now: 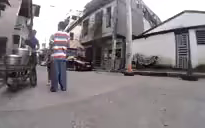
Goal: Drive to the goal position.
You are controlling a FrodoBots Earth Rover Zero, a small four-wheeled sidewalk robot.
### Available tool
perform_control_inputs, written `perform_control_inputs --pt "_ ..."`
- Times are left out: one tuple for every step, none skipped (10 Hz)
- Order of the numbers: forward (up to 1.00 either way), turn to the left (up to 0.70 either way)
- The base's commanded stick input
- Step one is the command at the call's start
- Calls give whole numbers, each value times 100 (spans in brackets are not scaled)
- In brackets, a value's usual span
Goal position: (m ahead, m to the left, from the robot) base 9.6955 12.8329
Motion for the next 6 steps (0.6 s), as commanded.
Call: perform_control_inputs --pt "100 0" --pt "100 0" --pt "100 0" --pt "100 0" --pt "100 18" --pt "100 27"
